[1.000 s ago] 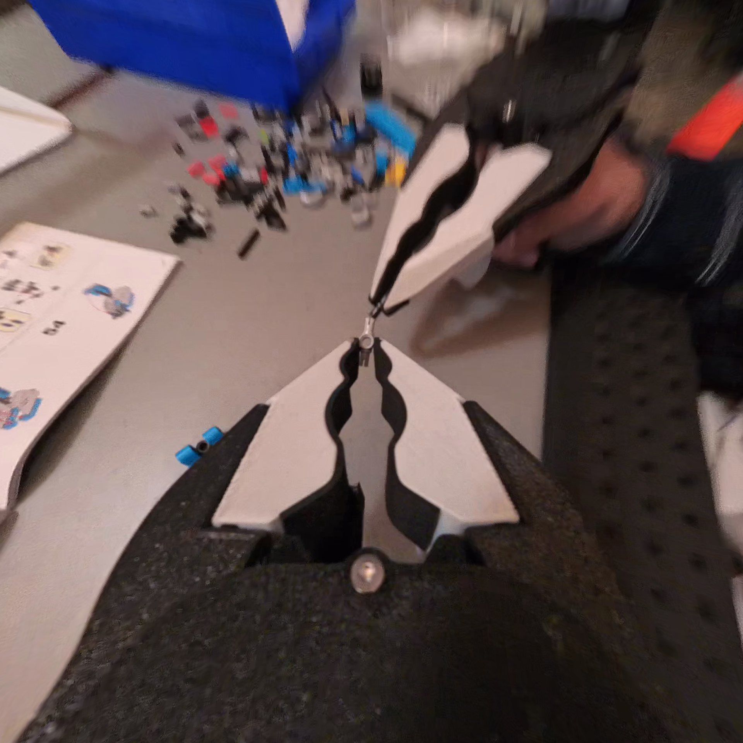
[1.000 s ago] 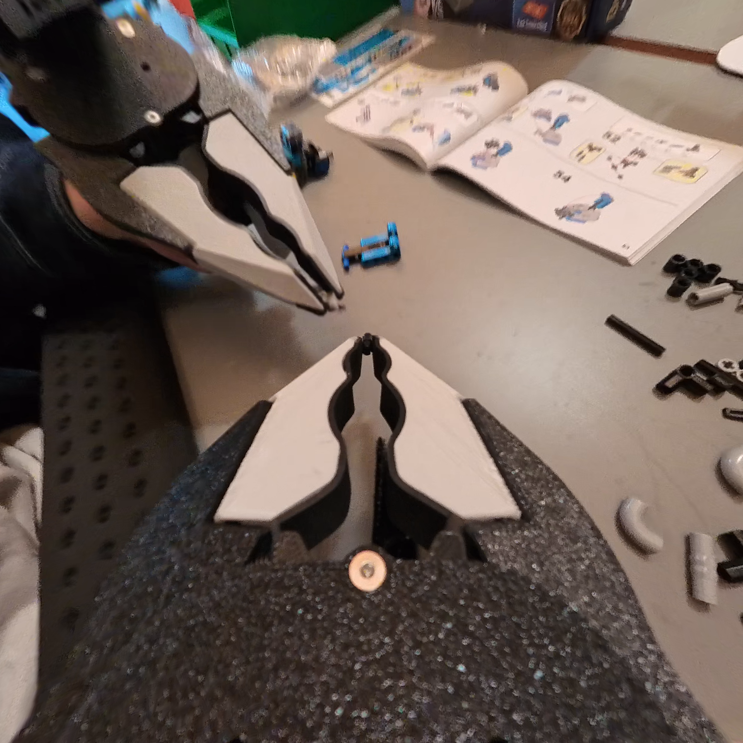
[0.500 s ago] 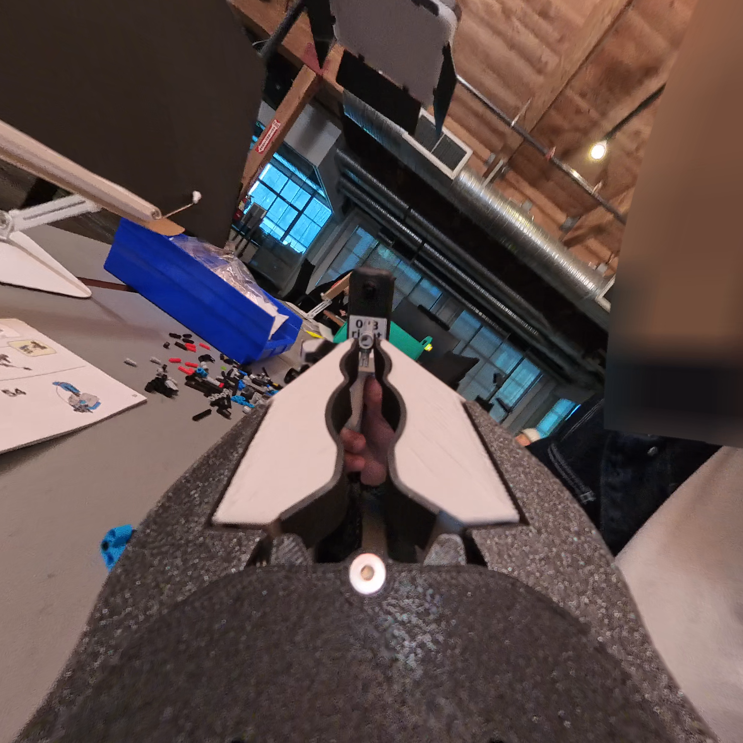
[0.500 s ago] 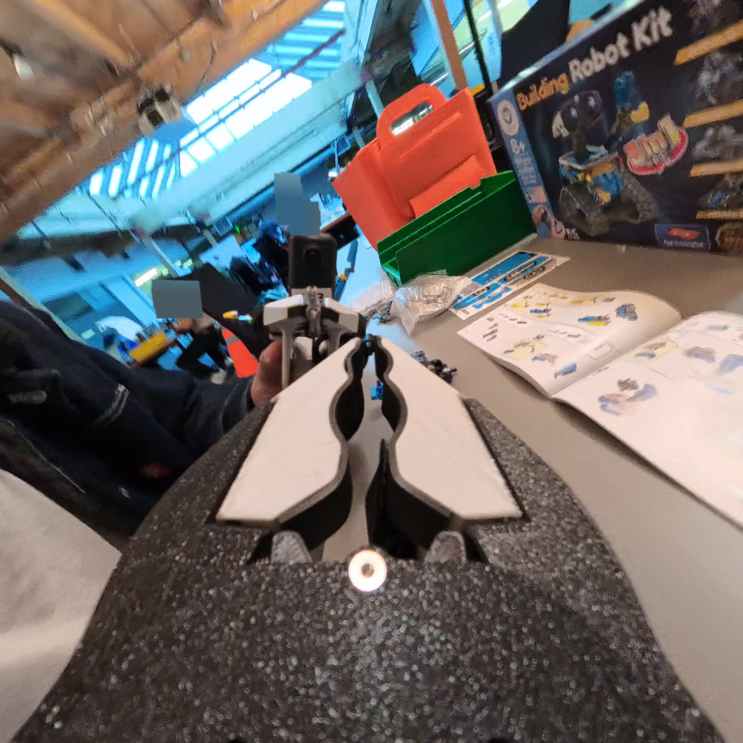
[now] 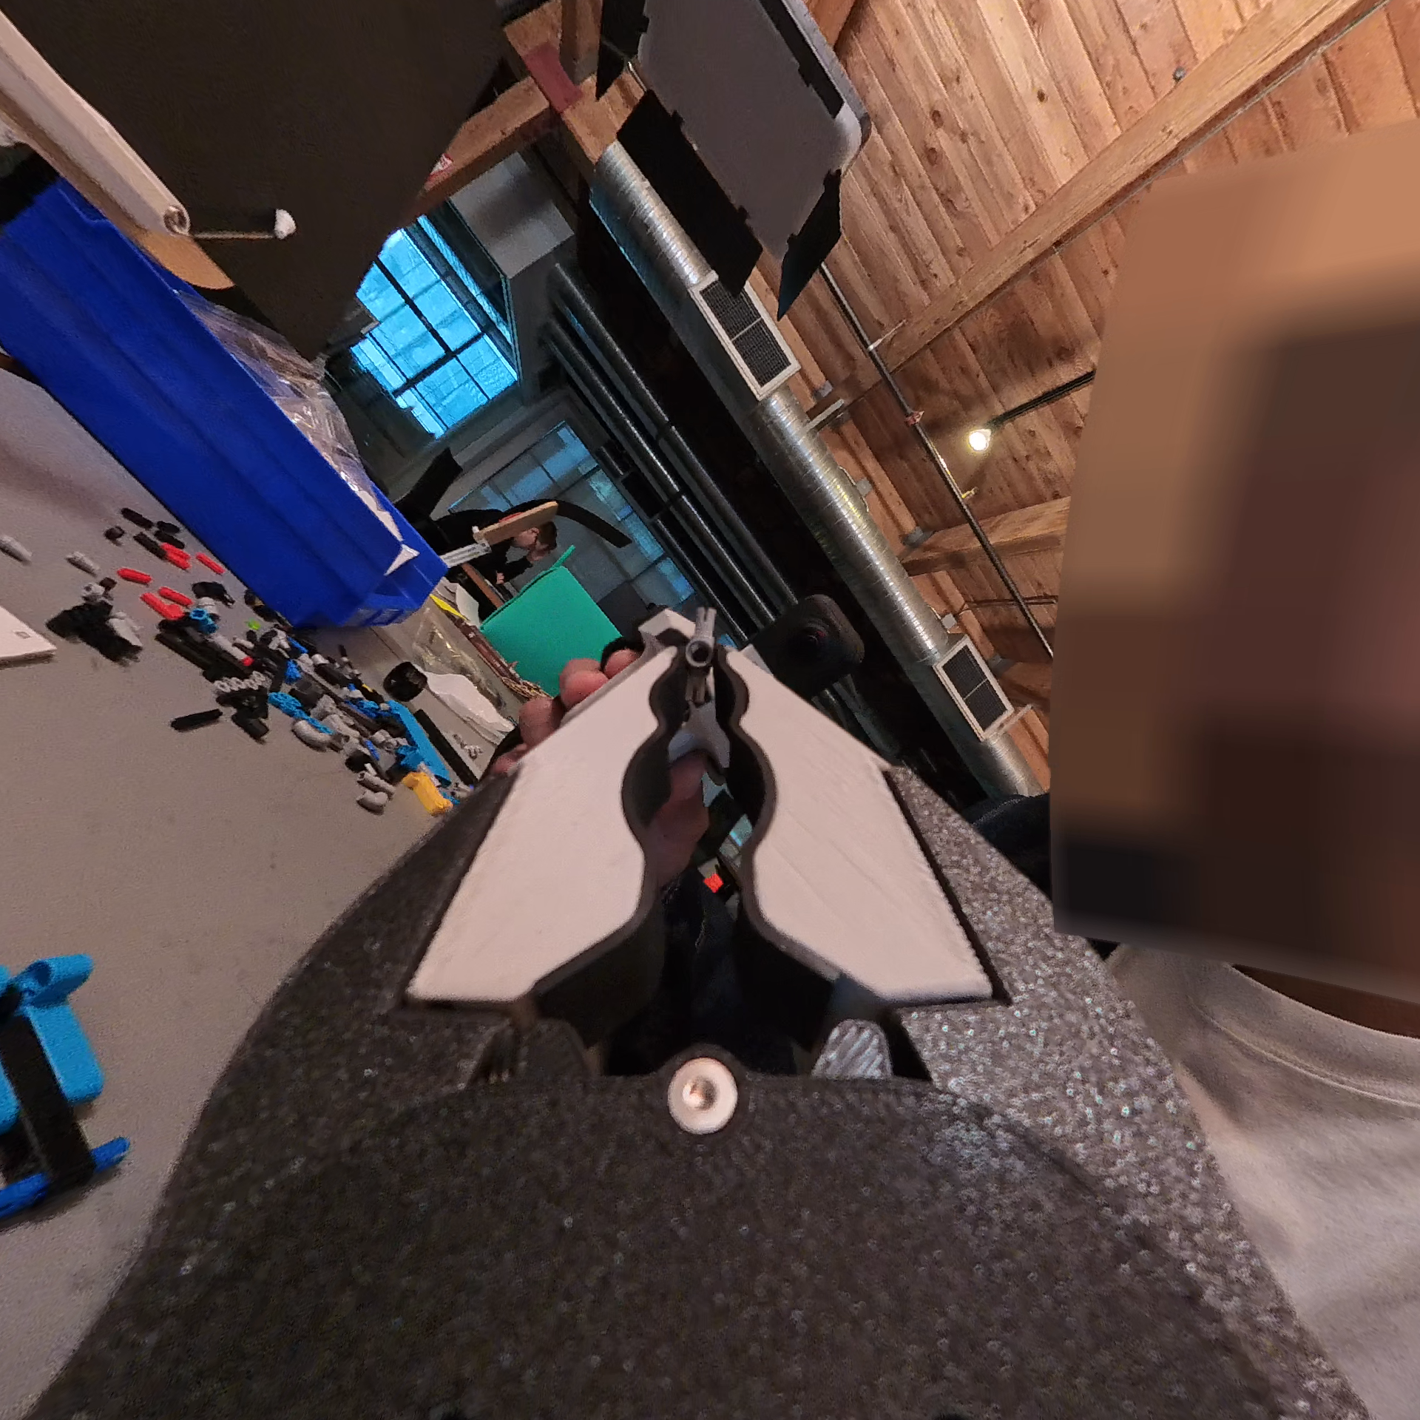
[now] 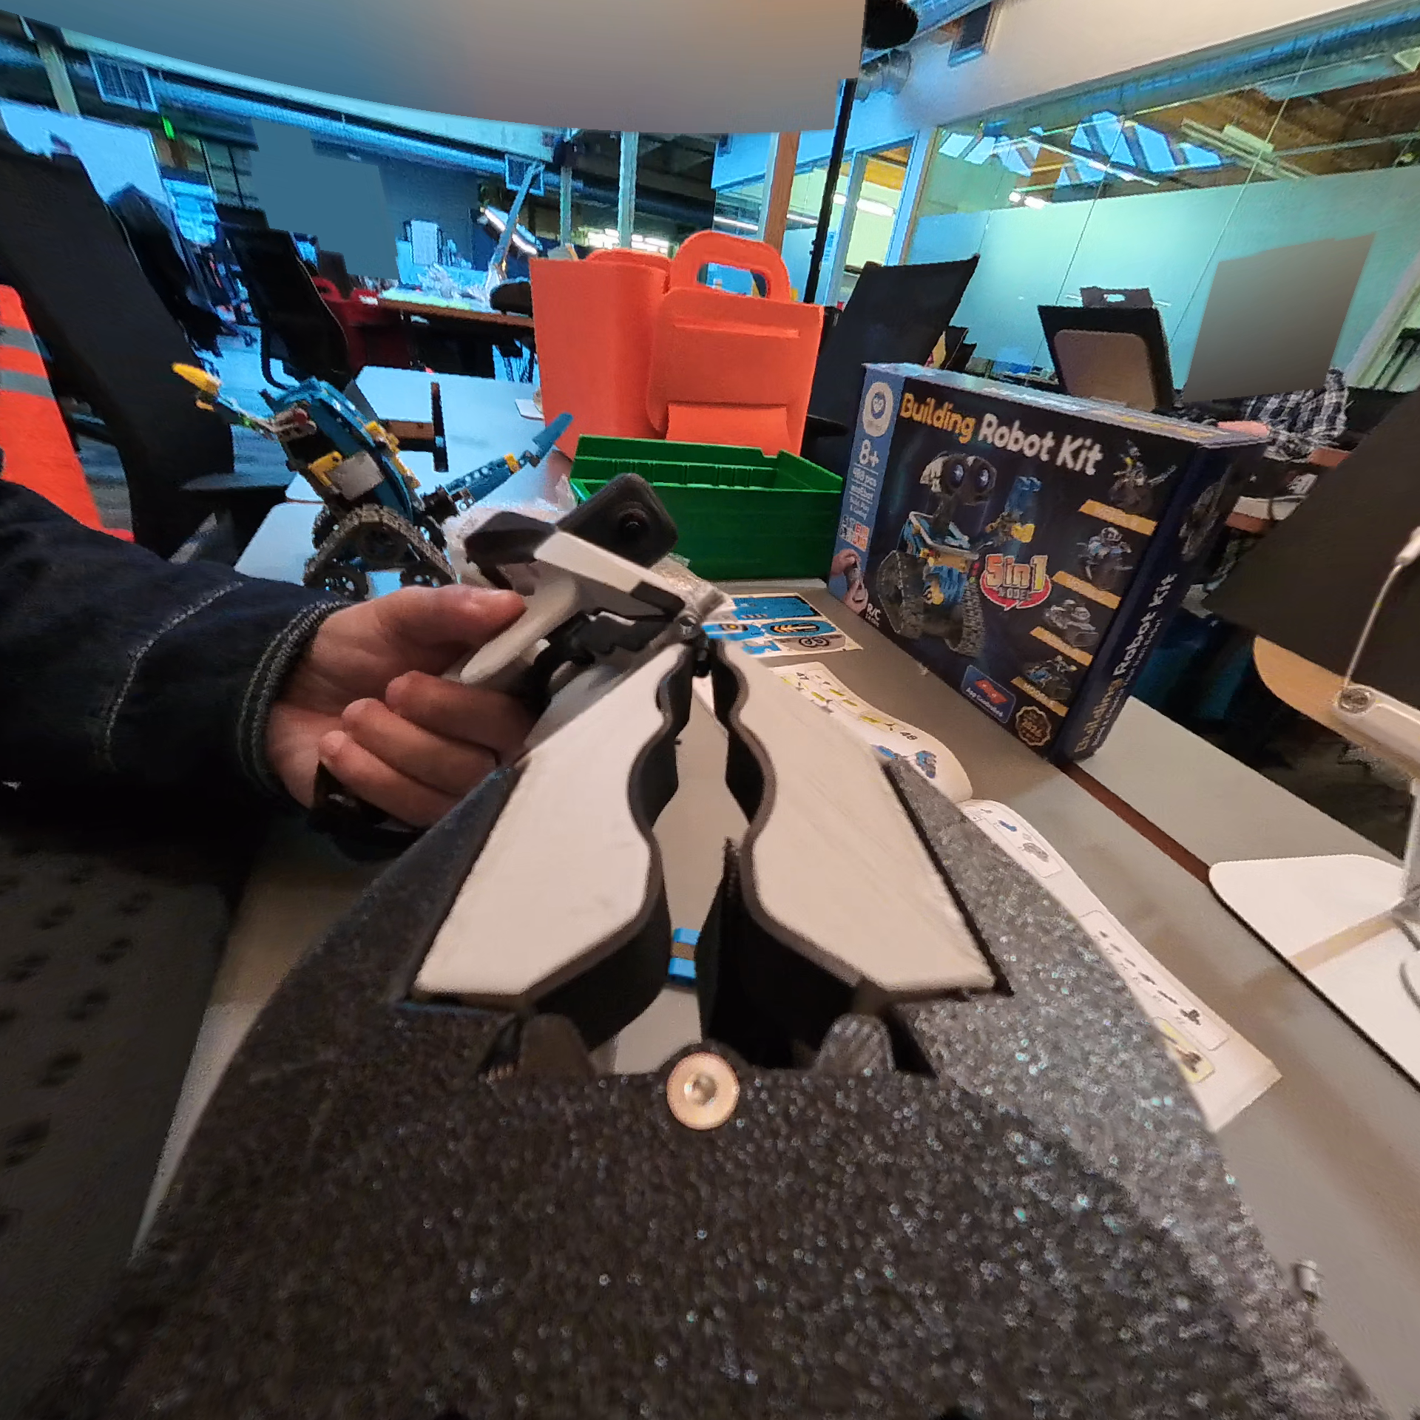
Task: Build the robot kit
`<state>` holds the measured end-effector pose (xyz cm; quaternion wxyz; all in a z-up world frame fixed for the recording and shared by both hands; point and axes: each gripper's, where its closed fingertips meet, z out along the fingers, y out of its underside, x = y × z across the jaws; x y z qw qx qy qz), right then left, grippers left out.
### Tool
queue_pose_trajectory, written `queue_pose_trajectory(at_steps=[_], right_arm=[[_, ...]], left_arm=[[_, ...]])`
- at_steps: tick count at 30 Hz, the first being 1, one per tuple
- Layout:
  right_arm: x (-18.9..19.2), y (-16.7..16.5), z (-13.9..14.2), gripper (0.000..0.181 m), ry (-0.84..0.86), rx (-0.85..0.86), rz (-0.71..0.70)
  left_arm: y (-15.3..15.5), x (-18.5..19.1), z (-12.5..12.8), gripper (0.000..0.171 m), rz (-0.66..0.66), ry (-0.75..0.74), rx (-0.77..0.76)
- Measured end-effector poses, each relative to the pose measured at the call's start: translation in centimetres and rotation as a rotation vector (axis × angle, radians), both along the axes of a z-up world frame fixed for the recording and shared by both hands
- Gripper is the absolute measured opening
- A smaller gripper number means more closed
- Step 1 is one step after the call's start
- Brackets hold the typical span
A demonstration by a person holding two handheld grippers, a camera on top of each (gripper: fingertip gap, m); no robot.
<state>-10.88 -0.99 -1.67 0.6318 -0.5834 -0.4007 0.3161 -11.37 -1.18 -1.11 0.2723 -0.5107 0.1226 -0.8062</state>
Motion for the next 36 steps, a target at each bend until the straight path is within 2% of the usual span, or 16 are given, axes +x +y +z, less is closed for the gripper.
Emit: queue_pose_trajectory(at_steps=[21,23,28,31,34,36], right_arm=[[0.0,-0.4,-0.5,0.004,-0.096,0.056,-0.028],[-0.1,-0.6,-0.5,0.004,-0.094,0.044,-0.006],[0.0,-1.2,-1.3,0.003,-0.101,-0.083,0.088],[0.0,-1.3,-1.3,0.003,-0.085,-0.101,0.105],[0.0,-0.6,-1.6,0.004,-0.071,-0.106,0.072],[0.1,-0.4,-1.5,0.004,-0.052,-0.120,0.070]], left_arm=[[-0.2,0.4,-0.8,0.005,-0.053,-0.012,-0.077],[-0.4,0.4,-0.9,0.006,-0.088,-0.025,-0.098],[-1.3,1.1,-1.6,0.006,-0.106,0.092,-0.009],[-1.4,1.1,-1.7,0.005,-0.125,0.096,-0.014],[-0.6,1.1,-1.9,0.005,-0.082,0.108,-0.018],[-0.5,1.1,-1.7,0.005,-0.043,0.136,0.042]])
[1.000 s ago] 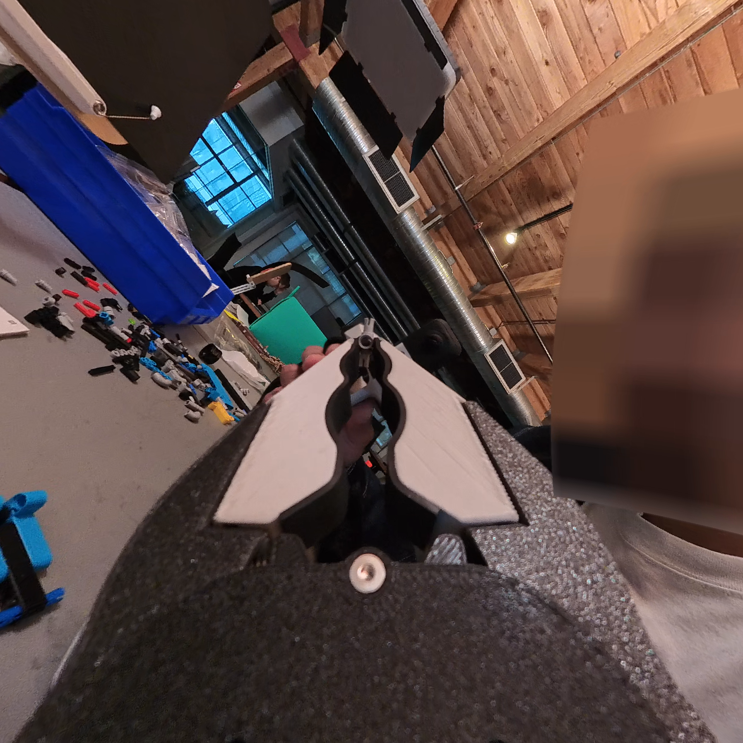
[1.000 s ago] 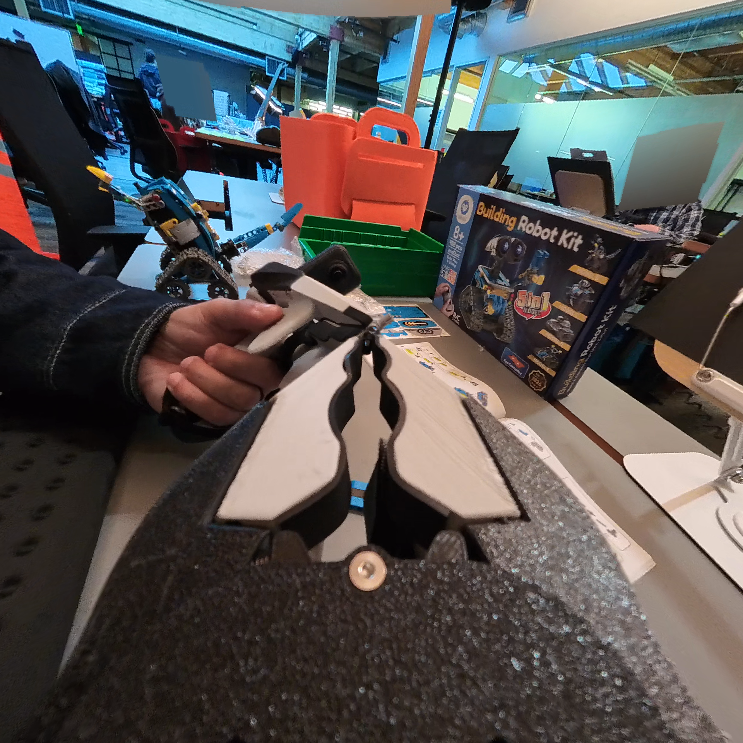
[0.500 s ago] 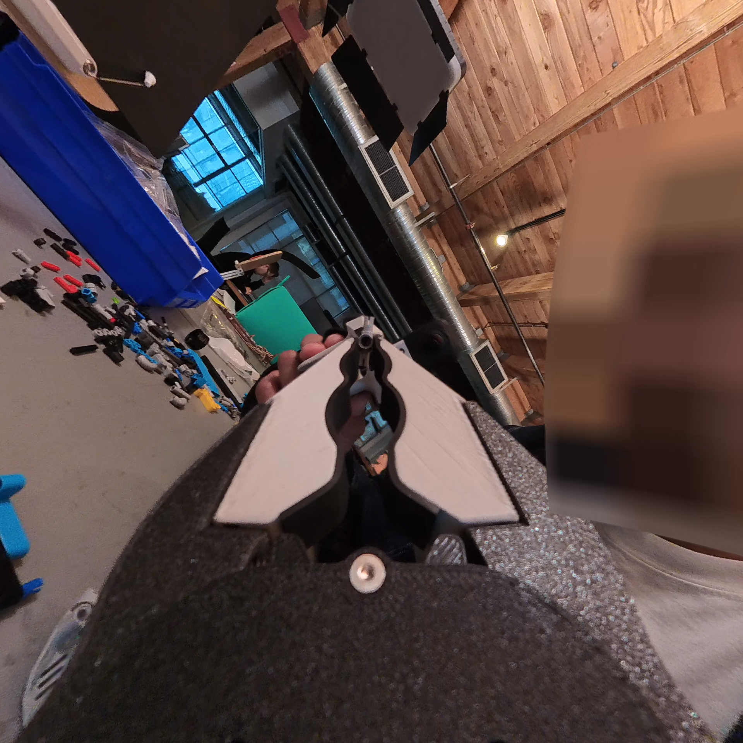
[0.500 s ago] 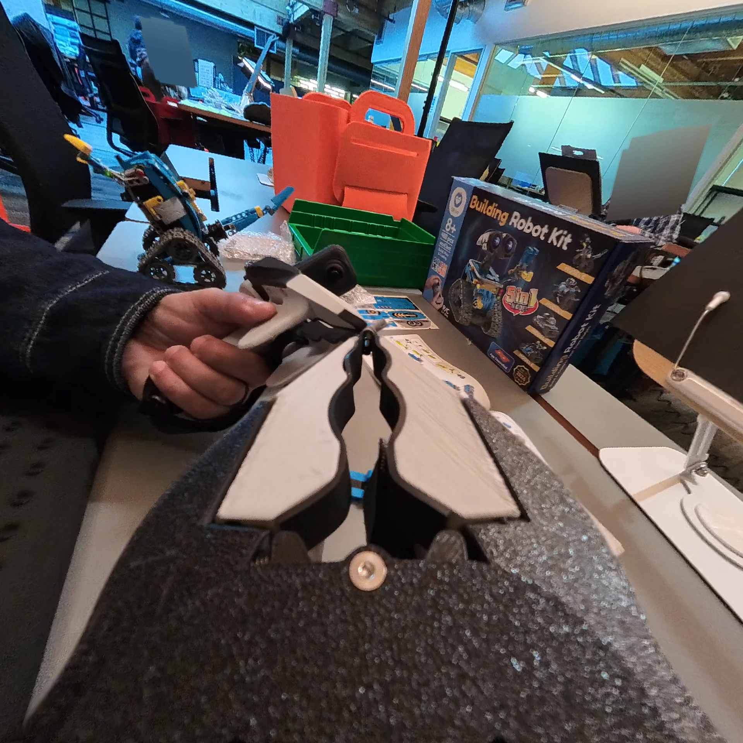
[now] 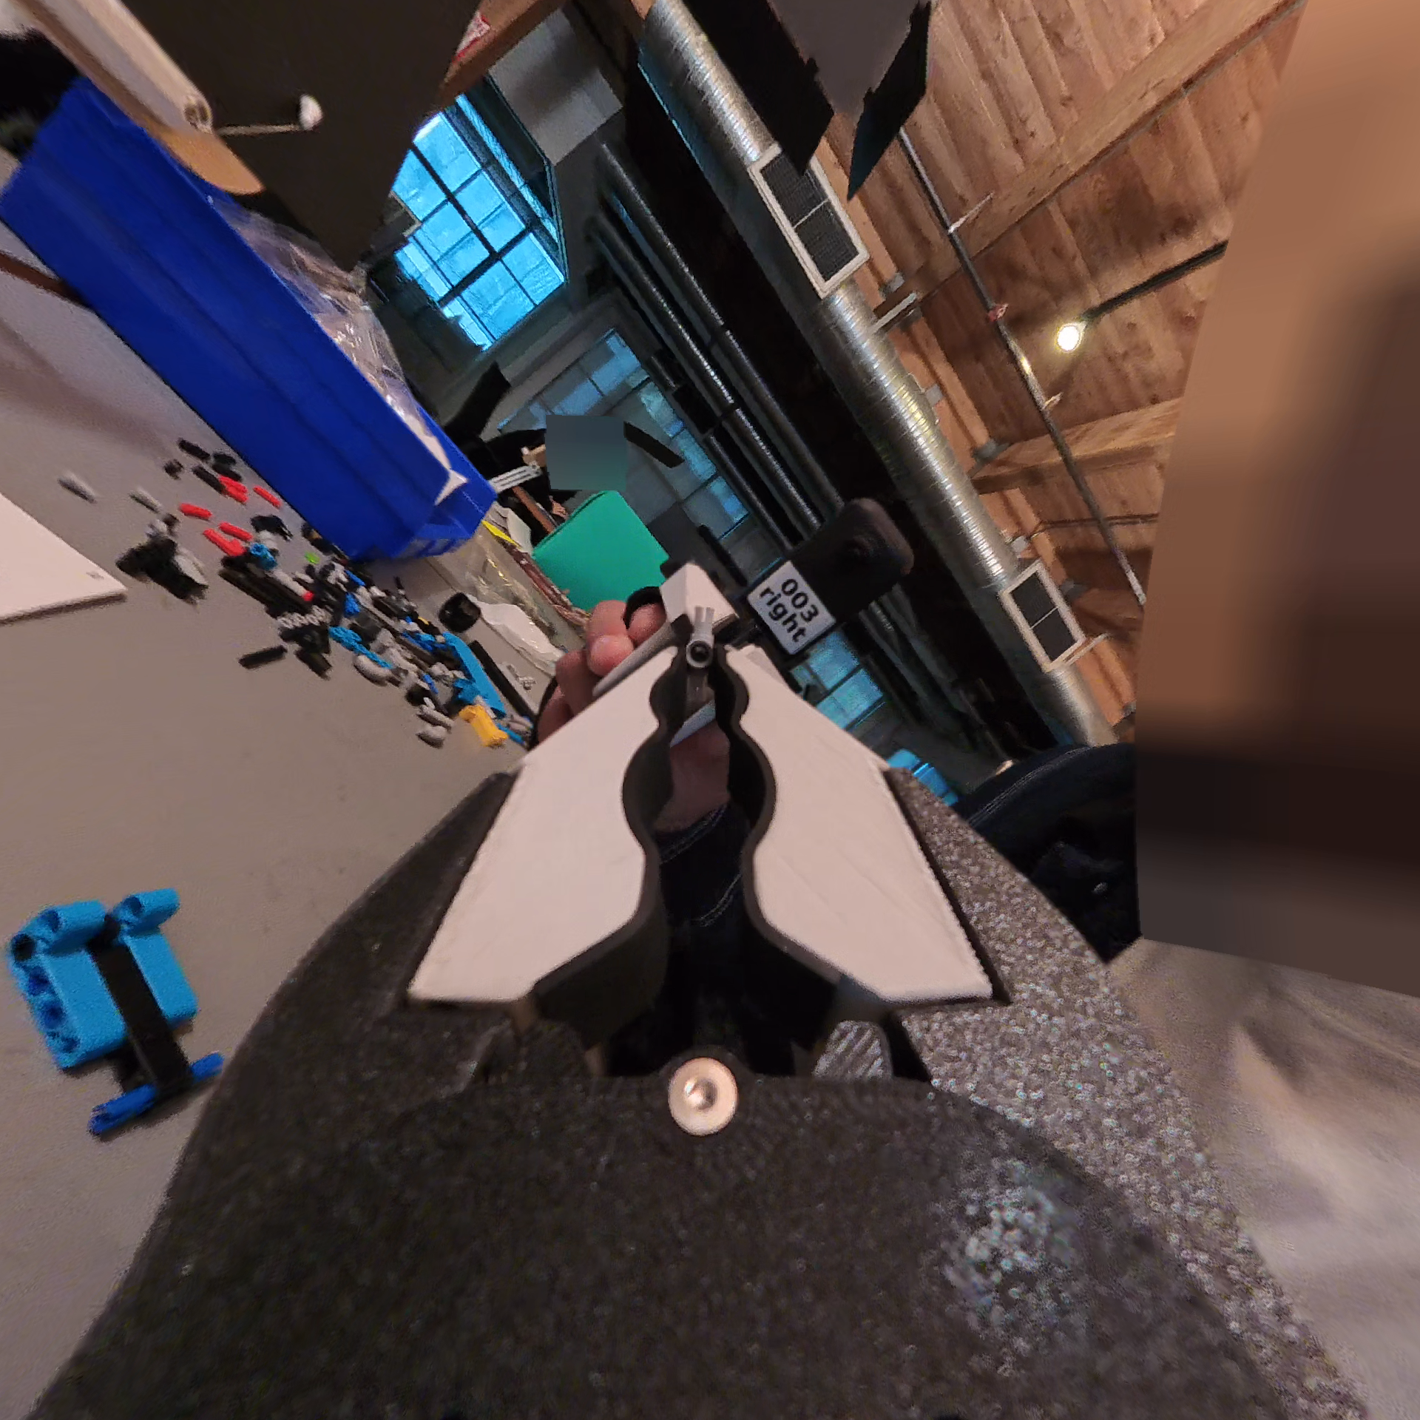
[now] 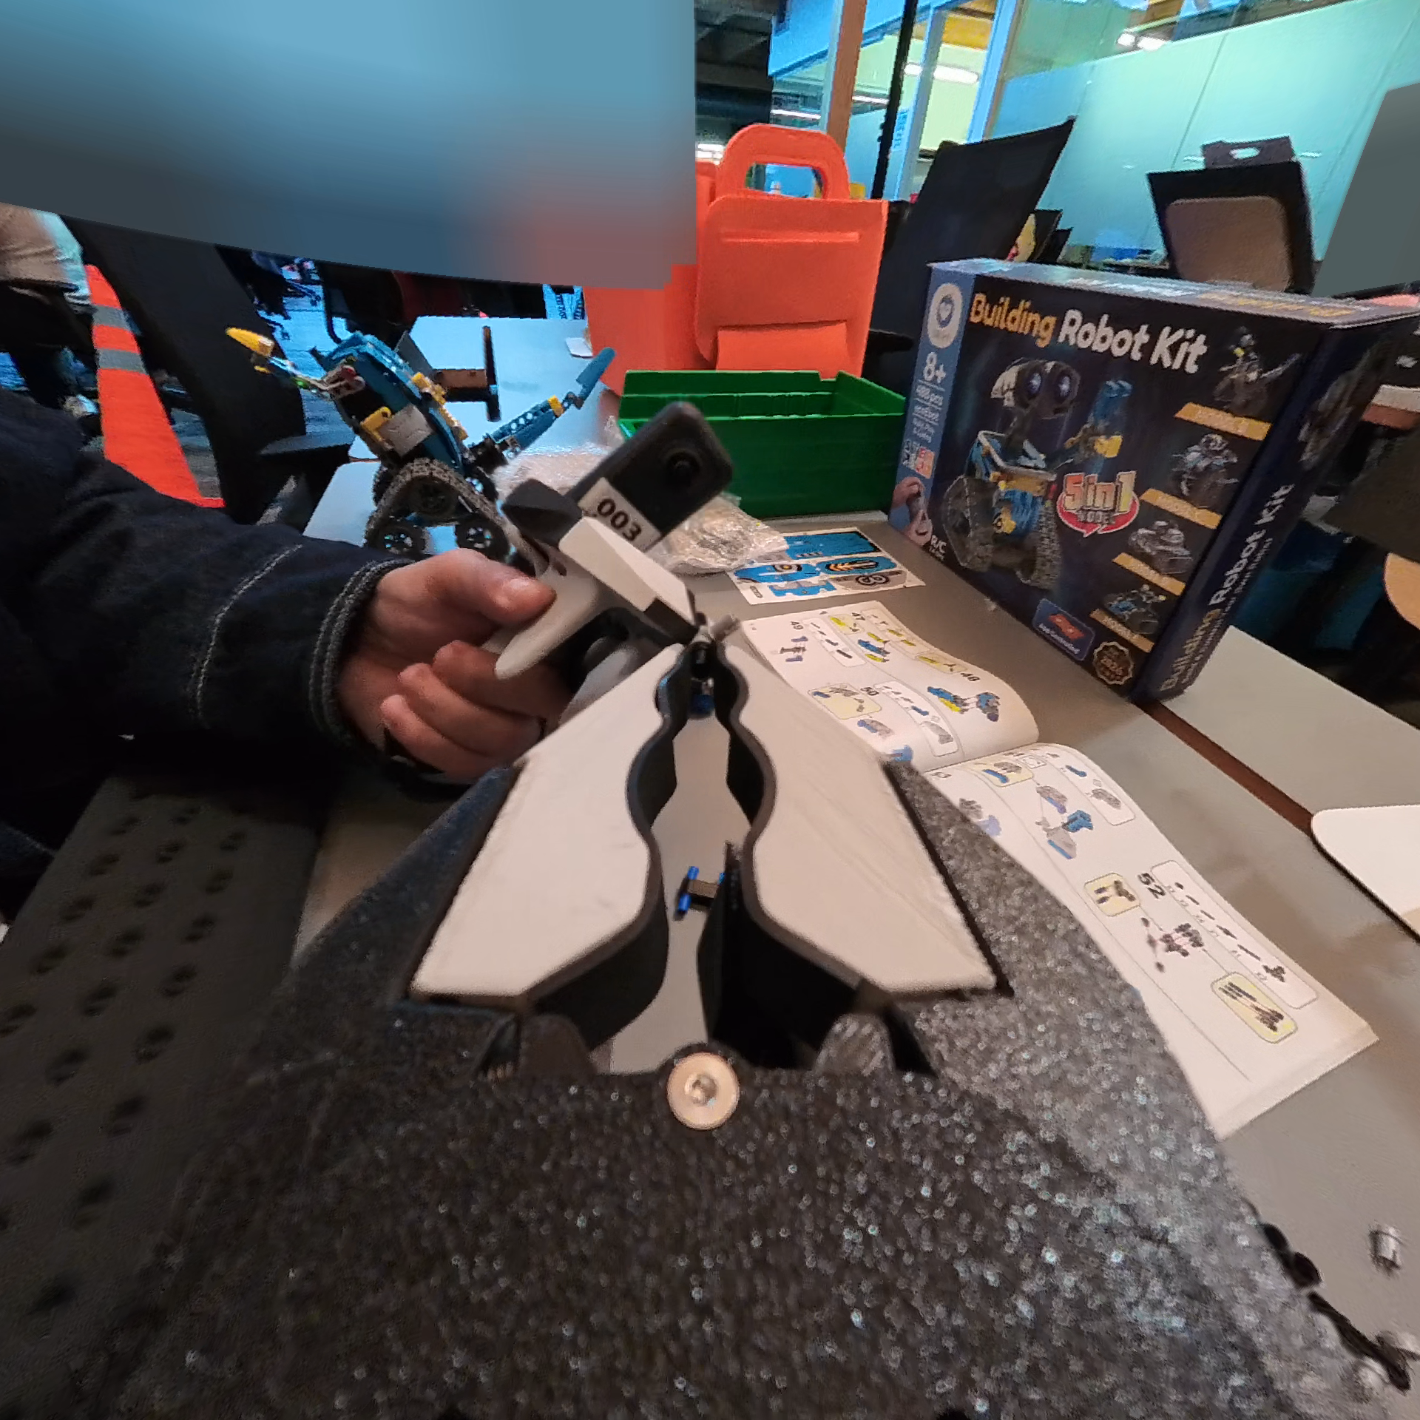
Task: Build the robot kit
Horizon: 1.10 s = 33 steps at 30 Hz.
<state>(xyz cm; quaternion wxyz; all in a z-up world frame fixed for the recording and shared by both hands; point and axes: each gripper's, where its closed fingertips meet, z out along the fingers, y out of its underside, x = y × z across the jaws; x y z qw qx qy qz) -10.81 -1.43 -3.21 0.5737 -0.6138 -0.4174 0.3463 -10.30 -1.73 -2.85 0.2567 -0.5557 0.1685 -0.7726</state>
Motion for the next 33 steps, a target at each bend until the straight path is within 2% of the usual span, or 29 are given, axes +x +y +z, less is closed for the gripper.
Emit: queue_pose_trajectory(at_steps=[8,12,17,24,29,33], right_arm=[[0.0,0.0,-0.3,0.000,-0.031,0.011,-0.016],[-0.1,0.1,-0.5,0.009,-0.045,0.011,-0.022],[0.0,-0.1,-0.6,0.003,-0.063,0.004,-0.004],[0.2,0.1,-2.4,0.002,-0.191,0.004,-0.021],[0.2,0.4,-2.9,0.002,-0.199,-0.025,-0.034],[0.1,0.6,-2.7,0.003,-0.142,-0.056,-0.025]], left_arm=[[0.1,-0.5,0.5,0.005,0.035,0.013,0.056],[-0.1,-0.3,0.3,0.006,0.033,0.045,0.086],[-0.2,0.0,-0.1,0.006,0.017,0.063,0.088],[-0.2,0.4,-1.8,0.006,0.046,0.223,0.189],[0.1,0.4,-2.4,0.006,0.047,0.247,0.176],[0.3,0.2,-2.0,0.006,0.053,0.249,0.194]])
